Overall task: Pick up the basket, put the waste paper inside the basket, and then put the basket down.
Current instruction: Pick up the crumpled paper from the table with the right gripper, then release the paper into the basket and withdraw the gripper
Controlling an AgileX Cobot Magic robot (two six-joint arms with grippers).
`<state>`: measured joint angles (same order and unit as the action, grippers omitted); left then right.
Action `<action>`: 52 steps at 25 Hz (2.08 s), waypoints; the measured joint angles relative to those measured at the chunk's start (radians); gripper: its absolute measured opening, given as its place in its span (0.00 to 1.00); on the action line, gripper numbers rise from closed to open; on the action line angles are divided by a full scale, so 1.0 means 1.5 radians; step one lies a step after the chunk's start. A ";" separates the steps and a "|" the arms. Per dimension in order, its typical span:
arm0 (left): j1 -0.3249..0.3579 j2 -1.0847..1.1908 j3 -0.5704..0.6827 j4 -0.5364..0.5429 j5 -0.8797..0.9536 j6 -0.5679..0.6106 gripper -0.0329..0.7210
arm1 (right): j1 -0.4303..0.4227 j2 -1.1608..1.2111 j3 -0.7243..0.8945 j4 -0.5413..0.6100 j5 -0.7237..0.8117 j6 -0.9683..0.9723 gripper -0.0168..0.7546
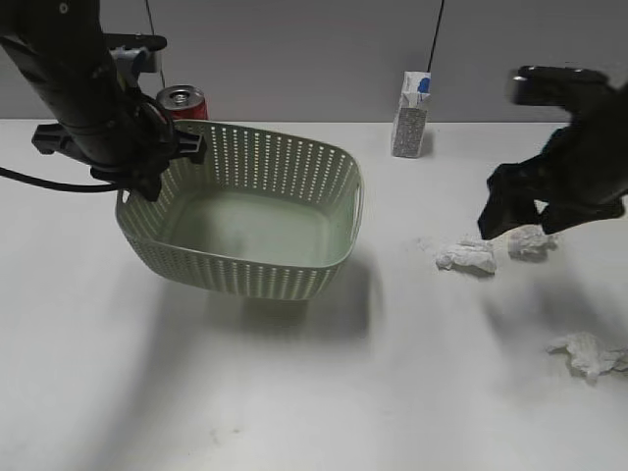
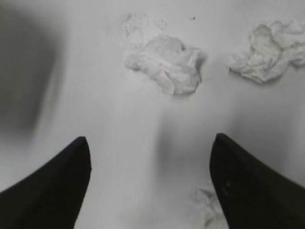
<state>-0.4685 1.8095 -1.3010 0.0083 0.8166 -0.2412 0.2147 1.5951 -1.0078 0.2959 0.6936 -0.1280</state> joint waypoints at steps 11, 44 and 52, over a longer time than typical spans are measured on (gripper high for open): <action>0.000 0.000 0.000 0.012 0.000 0.001 0.04 | 0.052 0.267 -0.168 -0.153 -0.031 0.179 0.74; -0.001 0.000 0.000 0.016 -0.014 0.001 0.04 | 0.211 0.103 -0.282 -0.063 -0.064 0.098 0.04; -0.001 0.000 0.000 0.016 -0.015 0.001 0.04 | 0.298 0.175 -0.307 -0.052 -0.113 0.061 0.11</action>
<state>-0.4703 1.8095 -1.3010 0.0327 0.7936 -0.2404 0.6615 1.8569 -1.4681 0.2174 0.5239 -0.0368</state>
